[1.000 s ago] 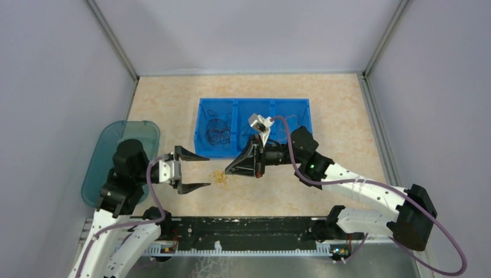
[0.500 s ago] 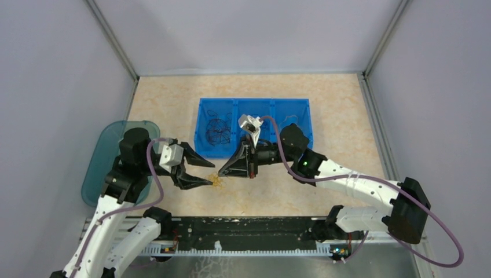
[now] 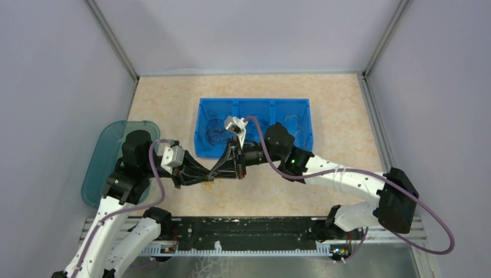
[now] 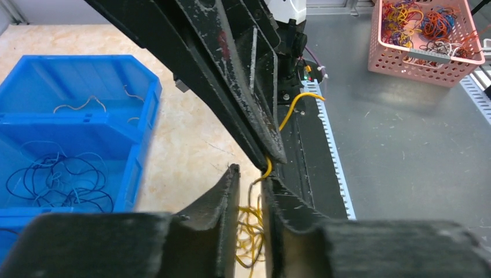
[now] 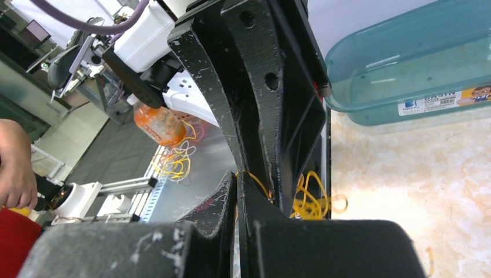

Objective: Untangle the cables
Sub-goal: Untie the cable.

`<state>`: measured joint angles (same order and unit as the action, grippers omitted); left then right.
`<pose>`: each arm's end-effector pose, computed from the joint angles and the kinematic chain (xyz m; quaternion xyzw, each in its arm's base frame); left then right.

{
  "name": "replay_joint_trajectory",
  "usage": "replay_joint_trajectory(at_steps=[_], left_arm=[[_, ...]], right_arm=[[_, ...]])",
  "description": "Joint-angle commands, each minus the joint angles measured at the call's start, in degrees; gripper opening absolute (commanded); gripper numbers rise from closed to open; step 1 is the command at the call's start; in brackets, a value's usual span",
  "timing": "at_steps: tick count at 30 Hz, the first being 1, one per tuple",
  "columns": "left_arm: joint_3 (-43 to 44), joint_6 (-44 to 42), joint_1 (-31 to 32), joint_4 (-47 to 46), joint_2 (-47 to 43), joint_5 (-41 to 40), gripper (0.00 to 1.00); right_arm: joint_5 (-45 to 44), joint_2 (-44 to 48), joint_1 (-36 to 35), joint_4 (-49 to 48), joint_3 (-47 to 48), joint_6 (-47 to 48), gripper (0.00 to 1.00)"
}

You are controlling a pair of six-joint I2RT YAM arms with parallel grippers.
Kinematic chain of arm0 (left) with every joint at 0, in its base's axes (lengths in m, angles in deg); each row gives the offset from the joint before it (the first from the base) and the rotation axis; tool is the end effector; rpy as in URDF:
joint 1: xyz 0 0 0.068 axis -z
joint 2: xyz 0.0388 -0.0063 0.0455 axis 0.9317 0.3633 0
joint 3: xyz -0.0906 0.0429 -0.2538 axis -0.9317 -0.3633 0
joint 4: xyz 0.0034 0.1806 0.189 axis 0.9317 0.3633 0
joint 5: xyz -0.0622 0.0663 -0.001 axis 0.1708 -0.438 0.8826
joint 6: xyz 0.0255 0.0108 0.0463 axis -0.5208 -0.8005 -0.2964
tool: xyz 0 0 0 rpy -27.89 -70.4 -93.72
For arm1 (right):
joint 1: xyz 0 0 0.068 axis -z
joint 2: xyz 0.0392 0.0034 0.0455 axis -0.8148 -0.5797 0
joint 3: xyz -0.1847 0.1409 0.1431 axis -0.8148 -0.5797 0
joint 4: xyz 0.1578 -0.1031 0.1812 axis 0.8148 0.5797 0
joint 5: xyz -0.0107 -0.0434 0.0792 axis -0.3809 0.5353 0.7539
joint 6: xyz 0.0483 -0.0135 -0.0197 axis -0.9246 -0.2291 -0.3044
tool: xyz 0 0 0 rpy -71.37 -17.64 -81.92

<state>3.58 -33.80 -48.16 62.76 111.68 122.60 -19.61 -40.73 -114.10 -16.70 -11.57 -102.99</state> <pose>0.1035 -0.0750 0.3475 0.5514 0.4969 -0.4754 0.4723 0.1290 0.2670 0.3483 -0.4107 0.5444 0.6651 0.3042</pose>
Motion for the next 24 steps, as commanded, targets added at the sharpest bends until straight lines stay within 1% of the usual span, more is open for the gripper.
replay_joint_trajectory(at_steps=[1,3,6,7,8,10,13,16,18,19,21,24], left_arm=[[-1.0,-0.5,0.2,-1.4,-1.3,0.6,0.17],[-1.4,-0.6,0.2,-1.4,-1.5,0.4,0.05],[-1.6,-0.5,0.3,-1.1,-1.6,0.5,0.01],[-1.6,-0.4,0.2,-1.0,-1.6,0.6,0.01],[-1.5,0.2,0.2,-1.0,-1.5,0.4,0.01],[-1.3,1.5,0.2,-1.0,-1.4,0.2,0.01],[-1.4,5.4,0.2,-2.5,-1.2,0.1,0.01],[-2.2,13.0,0.2,-7.8,-1.6,0.2,0.01],[-3.2,20.9,0.2,-14.9,-2.3,-0.1,0.01],[-3.9,25.5,0.2,-20.3,-2.6,-0.4,0.01],[-4.7,32.9,0.2,-26.7,-3.0,-1.5,0.01],[-3.9,38.1,0.2,-30.0,-1.8,-2.9,0.01]], right_arm=[[-0.4,-0.2,-0.8,-3.3,3.2,0.4,0.0],[-0.6,-0.1,-0.8,-2.7,3.2,0.5,0.0],[-1.9,0.2,-0.8,-0.4,3.5,1.8,0.0],[-2.6,0.4,-0.8,0.8,3.7,2.4,0.09],[-3.8,0.9,-0.8,2.1,3.8,3.3,0.23],[-6.3,3.2,-0.8,2.9,2.7,5.4,0.41],[-11.2,9.3,0.4,1.5,-1.5,7.9,0.6],[-18.6,17.1,2.1,-3.1,-8.0,8.9,0.73],[-23.1,21.7,2.3,-5.6,-12.5,10.3,0.77],[-24.6,23.3,2.3,-6.6,-14.5,10.6,0.78],[-25.7,25.2,2.3,-9.6,-18.0,10.2,0.79],[-23.1,22.9,2.2,-15.3,-19.3,8.2,0.79]])
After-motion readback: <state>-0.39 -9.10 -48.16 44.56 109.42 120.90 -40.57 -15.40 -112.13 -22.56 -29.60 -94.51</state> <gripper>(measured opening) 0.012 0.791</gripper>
